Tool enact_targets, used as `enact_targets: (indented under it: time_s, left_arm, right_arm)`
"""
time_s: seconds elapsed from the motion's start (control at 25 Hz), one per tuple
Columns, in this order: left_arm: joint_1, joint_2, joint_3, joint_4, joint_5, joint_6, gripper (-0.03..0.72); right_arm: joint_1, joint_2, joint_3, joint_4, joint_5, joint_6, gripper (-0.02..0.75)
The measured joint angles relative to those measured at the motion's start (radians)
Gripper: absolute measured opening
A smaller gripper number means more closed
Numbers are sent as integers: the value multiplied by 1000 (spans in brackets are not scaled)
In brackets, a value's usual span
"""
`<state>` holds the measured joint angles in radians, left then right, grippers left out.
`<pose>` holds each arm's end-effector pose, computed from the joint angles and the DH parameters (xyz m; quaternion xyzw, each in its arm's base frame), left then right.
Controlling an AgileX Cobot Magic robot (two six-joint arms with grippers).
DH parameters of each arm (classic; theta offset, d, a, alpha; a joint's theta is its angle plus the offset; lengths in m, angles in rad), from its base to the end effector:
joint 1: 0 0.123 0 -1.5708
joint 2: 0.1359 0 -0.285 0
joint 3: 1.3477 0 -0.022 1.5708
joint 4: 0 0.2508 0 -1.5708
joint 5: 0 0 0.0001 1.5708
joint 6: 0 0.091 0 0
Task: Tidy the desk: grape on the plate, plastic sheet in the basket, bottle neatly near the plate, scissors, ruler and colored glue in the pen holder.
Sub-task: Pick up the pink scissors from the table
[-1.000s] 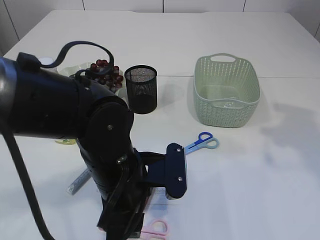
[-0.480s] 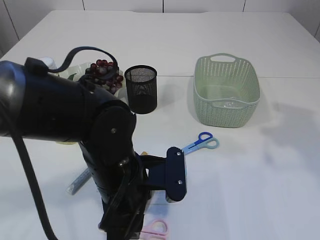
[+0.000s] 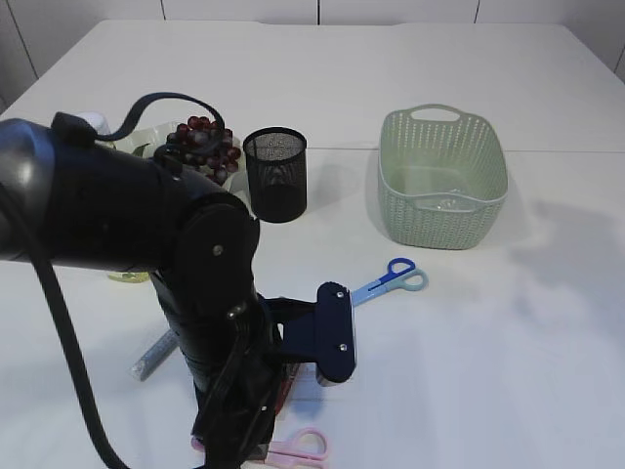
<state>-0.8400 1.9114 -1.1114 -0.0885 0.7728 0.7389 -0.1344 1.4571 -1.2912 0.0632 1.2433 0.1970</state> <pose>0.2245 -0.2589 0.1384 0.6873 0.7244 -0.0343 0.0409 0.2786 -0.0322 0.3221 0.1699 0.9771 0.0348 0.1230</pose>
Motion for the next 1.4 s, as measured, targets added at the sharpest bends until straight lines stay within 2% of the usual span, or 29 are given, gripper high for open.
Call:
enact_targets:
  time_s: [0.2,1.4]
  left_arm:
    - [23,0,0,-19,0,0,372]
    - [23,54,0,-43,-1,13,372]
  right_arm:
    - [0,0,0,0,0,0,508]
    - [0,0,0,0,0,0,508]
